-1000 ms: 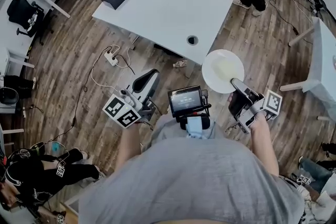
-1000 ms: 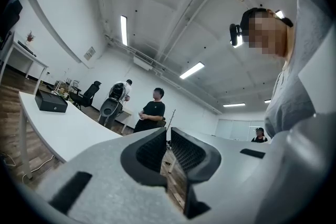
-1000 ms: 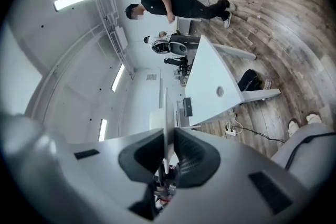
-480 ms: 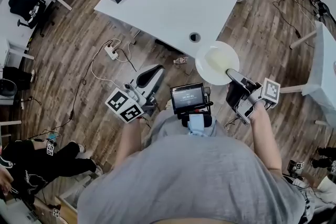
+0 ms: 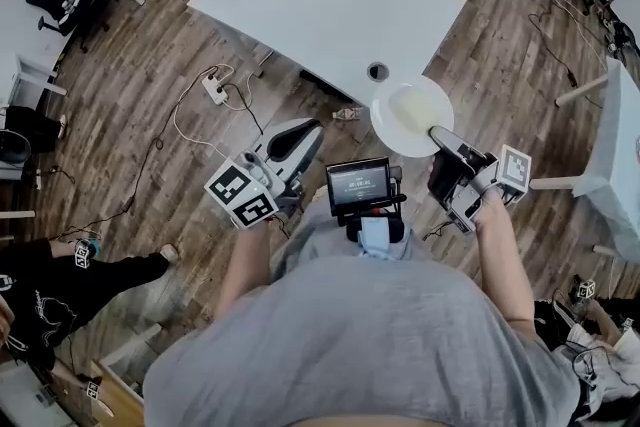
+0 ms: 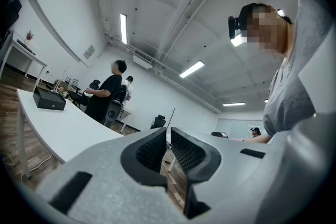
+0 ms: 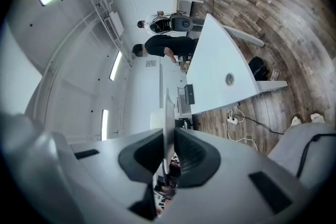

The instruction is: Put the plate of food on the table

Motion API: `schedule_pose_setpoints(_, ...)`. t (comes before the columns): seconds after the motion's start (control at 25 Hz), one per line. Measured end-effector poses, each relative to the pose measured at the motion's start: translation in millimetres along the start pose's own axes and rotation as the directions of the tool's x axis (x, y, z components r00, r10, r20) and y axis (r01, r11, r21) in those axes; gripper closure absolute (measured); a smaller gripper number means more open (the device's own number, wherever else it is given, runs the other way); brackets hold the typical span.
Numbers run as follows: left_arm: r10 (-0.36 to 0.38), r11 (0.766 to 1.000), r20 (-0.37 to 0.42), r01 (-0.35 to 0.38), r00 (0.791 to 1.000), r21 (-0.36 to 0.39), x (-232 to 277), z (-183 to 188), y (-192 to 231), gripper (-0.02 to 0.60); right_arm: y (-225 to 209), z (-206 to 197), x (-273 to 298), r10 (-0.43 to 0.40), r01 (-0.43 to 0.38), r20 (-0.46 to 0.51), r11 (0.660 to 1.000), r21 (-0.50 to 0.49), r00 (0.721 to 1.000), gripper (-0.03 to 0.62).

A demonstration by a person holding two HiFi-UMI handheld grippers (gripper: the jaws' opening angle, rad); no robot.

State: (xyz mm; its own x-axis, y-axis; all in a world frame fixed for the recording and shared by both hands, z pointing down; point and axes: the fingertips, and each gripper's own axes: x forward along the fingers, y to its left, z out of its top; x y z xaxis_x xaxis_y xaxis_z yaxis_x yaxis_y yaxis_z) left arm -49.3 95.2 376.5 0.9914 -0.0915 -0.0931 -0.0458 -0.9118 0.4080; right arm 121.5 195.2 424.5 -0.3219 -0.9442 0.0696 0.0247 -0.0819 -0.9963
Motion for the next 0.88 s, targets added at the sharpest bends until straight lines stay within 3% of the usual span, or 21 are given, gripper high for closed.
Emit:
schedule_pose_setpoints(0.52,0.014,1.0,0.005,-0.014,1.0,0.028,-0.5,-24.5,13.1,0.549,-26.9,17.1,16.9,0.02,-0.02,-0.016,1.0,-0.017,1.0,0.542)
schedule_pose_setpoints(0.64,0.005,0.999,-0.002,-0.005,1.0,0.035,4.5,-23.2,34.5,0.549,-29.9,26.2,34.9,0.03,-0.03,-0.005,0.999,-0.016,1.0,0.542)
schedule_pose_setpoints(0.88,-0.019,0.999,-0.021,0.019,1.0,0.03,21.9,24.9,105.8,0.551,-8.5,50.4,108.5,0.023,-0.023,0.006,1.0,-0.009,1.0,0.542)
